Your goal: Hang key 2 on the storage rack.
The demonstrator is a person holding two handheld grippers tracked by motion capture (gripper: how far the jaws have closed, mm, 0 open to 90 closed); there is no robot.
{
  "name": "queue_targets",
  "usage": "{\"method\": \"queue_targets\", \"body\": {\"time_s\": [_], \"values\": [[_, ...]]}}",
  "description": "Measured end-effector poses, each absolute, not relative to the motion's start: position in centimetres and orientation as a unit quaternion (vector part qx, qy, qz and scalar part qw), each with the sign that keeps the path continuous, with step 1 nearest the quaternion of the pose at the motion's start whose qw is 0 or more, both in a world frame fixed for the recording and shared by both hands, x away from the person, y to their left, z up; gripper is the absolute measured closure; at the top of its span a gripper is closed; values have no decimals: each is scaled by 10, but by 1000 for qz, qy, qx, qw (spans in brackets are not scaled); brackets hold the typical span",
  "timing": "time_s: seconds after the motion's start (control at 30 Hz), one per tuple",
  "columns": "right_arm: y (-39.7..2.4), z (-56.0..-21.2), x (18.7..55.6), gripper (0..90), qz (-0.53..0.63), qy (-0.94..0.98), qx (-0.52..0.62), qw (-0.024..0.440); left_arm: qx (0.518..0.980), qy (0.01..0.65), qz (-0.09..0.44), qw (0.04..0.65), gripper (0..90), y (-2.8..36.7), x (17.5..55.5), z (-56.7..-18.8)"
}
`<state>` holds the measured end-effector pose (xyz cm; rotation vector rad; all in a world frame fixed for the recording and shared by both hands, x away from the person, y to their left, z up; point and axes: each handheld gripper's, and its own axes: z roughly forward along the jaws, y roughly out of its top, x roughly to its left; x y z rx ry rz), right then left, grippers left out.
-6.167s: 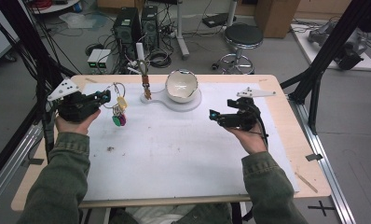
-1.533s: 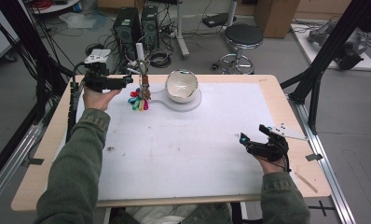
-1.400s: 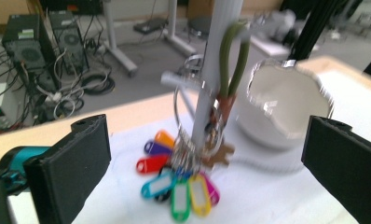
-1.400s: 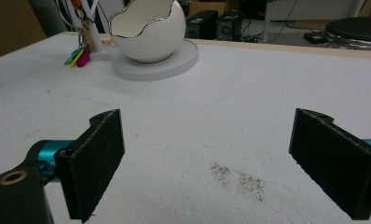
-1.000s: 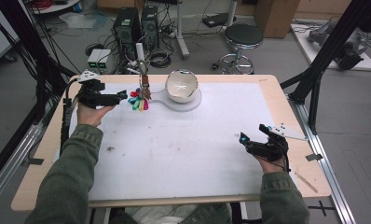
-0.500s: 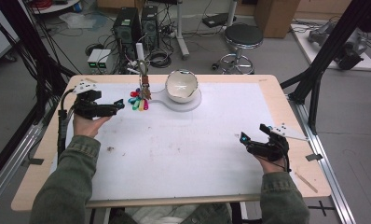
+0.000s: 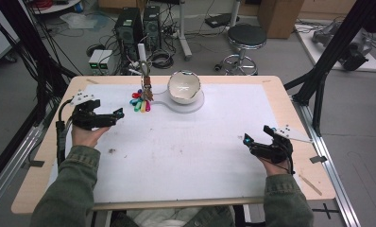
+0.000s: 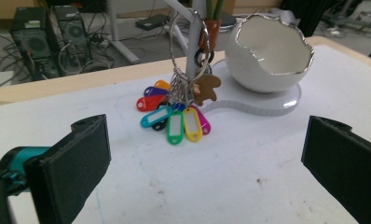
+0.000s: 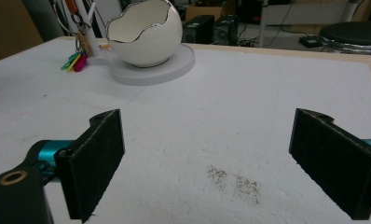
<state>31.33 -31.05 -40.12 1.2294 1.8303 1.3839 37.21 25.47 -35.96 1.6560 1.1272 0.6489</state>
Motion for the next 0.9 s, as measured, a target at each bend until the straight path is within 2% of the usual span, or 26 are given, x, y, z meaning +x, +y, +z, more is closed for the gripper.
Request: {"method": "queue_targets", "body": {"time_s": [0.43, 0.57, 0.9], "values": [[-310, -401, 313, 96, 511, 678, 455, 268, 658, 473, 282, 514, 17, 266, 339, -373], [-310, -402, 313, 96, 509, 682, 453, 267, 644, 459, 286, 541, 16, 272, 329, -379], [-309, -402, 311, 96, 511, 680, 452, 268, 631, 484, 301, 527, 17, 287, 311, -398]]}}
